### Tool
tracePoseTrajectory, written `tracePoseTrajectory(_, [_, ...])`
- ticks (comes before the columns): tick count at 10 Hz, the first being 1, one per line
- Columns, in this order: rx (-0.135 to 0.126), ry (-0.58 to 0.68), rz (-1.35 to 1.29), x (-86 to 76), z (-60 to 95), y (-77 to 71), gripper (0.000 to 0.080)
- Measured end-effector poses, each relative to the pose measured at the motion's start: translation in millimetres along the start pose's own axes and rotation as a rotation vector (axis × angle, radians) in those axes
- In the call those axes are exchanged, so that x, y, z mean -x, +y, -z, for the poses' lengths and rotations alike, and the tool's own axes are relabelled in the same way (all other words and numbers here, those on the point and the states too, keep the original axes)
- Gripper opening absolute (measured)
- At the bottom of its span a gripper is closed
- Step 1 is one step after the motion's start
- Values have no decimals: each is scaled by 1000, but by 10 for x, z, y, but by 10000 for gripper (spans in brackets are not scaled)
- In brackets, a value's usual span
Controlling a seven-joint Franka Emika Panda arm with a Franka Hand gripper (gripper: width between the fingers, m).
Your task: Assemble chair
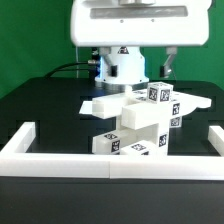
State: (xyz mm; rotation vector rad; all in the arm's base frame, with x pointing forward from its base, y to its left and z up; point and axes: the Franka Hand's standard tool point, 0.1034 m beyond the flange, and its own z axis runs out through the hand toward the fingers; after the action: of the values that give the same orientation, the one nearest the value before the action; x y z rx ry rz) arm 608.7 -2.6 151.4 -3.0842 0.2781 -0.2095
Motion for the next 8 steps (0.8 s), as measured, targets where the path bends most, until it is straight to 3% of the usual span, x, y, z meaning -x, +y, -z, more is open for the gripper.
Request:
tracePoseTrajectory(2, [-15,1,38,89,62,-160,649])
tracePoseTrajectory(3, [-17,7,55,74,74,-173,649])
tracePoseTrajectory(5, [-15,41,83,150,-20,-245,649])
tracePoseTrajectory(6, [-13,48,99,277,-124,-304,649])
tracePoseTrajectory(8, [-10,36,109,336,-192,-311,649])
